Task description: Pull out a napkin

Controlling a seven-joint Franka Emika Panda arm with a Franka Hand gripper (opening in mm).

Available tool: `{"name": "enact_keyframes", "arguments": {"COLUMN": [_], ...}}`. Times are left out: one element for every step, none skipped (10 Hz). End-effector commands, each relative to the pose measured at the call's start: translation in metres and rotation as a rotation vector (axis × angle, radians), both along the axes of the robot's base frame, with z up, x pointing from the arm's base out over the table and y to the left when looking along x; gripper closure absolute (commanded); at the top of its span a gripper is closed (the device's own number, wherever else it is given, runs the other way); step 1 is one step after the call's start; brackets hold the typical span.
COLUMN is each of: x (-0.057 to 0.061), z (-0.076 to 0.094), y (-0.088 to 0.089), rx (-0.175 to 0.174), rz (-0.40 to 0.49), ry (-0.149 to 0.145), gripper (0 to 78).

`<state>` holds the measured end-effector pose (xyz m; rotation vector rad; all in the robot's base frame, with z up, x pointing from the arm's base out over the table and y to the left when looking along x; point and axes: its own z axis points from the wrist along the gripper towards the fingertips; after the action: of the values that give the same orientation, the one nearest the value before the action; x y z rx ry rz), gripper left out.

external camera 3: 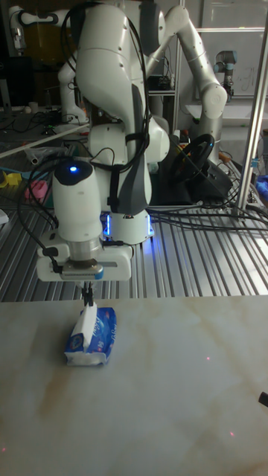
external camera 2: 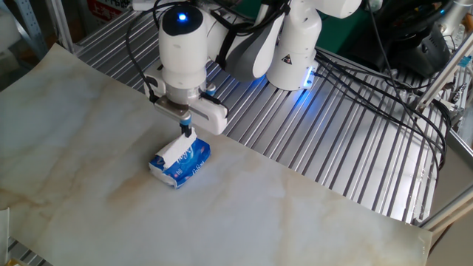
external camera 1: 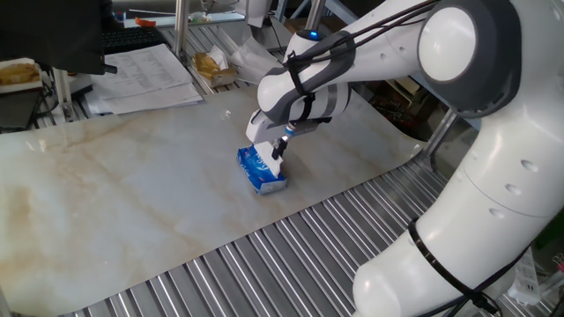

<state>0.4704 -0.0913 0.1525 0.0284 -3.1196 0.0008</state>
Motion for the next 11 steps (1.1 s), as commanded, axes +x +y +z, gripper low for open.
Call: {"name": "enact_keyframes", "arguments": {"x": [0.000,0.000,0.001,0.002,0.003,0.004,0.005,0.006,0.007,0.008,0.008], "z": [0.025,0.031,0.036,0.042,0.048,0.054,0.057,0.064,0.070,0.074,0.080], "y": [0.001,0.000,-0.001,-0.003,-0.005,-0.008,-0.009,-0.012,-0.013,-0.012,-0.011], "rx": [0.003,0.002,0.002,0.001,-0.003,-0.003,-0.003,-0.003,-0.003,-0.006,-0.010], "rz": [-0.006,-0.006,-0.006,-0.006,-0.007,-0.007,-0.006,-0.004,-0.006,-0.009,-0.012], "ry": [-0.002,-0.001,-0.001,0.000,0.002,0.003,0.004,0.006,0.006,0.007,0.008], "gripper": [76.2,76.2,76.2,76.2,76.2,76.2,76.2,76.2,76.2,76.2,76.2]}}
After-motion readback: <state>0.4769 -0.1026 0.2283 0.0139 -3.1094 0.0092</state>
